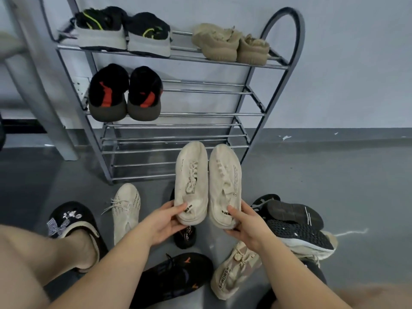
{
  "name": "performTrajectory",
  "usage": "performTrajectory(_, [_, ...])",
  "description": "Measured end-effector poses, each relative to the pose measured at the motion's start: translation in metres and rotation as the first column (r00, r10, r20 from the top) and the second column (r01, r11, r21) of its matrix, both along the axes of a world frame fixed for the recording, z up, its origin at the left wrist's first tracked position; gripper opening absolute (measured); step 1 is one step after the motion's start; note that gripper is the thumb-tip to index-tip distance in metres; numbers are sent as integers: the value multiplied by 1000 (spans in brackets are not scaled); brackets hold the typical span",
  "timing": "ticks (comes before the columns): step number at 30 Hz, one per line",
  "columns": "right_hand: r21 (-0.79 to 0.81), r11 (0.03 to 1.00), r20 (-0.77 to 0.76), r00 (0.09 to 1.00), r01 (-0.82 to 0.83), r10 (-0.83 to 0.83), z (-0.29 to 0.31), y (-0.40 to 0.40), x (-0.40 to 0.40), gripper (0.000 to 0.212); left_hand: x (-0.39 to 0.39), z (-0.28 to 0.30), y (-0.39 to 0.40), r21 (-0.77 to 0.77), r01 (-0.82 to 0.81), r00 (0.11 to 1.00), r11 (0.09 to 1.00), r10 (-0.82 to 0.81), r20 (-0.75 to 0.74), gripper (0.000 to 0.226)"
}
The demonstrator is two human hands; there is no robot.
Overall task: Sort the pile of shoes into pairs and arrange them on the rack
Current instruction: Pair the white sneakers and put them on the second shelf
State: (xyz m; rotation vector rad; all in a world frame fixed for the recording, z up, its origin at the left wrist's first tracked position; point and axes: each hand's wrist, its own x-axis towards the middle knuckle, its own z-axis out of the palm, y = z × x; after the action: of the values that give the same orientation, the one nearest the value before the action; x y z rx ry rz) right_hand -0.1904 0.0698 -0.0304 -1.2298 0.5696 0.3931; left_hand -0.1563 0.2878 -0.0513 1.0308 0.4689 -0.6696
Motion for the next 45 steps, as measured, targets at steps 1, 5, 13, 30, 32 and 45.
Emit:
performTrajectory(1, [3, 1000, 10, 1000, -1, 1, 1, 3, 4, 45, 3, 1, 3, 3, -11, 1000, 1000, 11, 10, 25])
performTrajectory(5, [22, 1000, 21, 1000, -3, 2, 7, 10, 16, 45, 13, 12, 12, -1, -20, 999, 1000, 20, 46, 27])
performTrajectory(13, [57, 998, 45, 999, -18, 15, 37, -8, 19, 38, 24, 42, 0, 6, 46, 993, 999, -47, 104, 22])
performTrajectory(30, [-99, 993, 110, 992, -57, 68, 109, -64, 37, 30, 30, 93, -51, -11, 58, 966, 998, -53, 254, 28])
performTrajectory(32, [-104, 993, 135, 988, -56, 70, 115, -61, 46, 30, 38, 103, -50, 2, 48, 961, 999, -47, 272, 29])
performTrajectory(45, [25, 999, 163, 986, 40, -44, 137, -40, 135, 9, 130, 160, -38, 184, 32, 938, 982, -93, 334, 18])
